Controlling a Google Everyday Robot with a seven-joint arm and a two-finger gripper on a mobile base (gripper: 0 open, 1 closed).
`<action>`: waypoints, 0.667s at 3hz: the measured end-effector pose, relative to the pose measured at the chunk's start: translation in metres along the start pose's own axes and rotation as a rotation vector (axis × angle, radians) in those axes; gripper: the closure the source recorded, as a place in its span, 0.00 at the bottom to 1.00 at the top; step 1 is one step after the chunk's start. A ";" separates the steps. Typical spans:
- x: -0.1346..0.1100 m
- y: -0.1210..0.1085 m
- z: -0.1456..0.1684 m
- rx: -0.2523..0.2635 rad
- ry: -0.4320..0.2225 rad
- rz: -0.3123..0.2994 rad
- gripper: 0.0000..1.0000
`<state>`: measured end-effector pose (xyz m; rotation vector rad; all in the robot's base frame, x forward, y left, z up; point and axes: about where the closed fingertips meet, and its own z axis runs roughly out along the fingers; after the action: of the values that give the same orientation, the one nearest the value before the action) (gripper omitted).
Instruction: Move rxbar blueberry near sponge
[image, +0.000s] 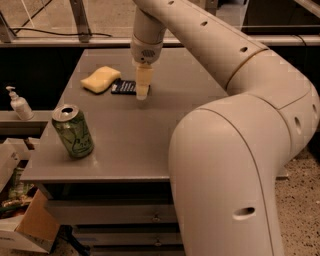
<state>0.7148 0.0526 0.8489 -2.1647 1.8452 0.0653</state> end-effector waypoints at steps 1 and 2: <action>0.005 -0.001 -0.005 0.001 -0.012 0.009 0.00; 0.028 0.000 -0.022 -0.008 -0.063 0.043 0.00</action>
Offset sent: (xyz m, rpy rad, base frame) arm 0.0065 -0.0816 0.0440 0.1519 0.0702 -0.0615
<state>0.7162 0.0205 0.8636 -2.1038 1.8592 0.1491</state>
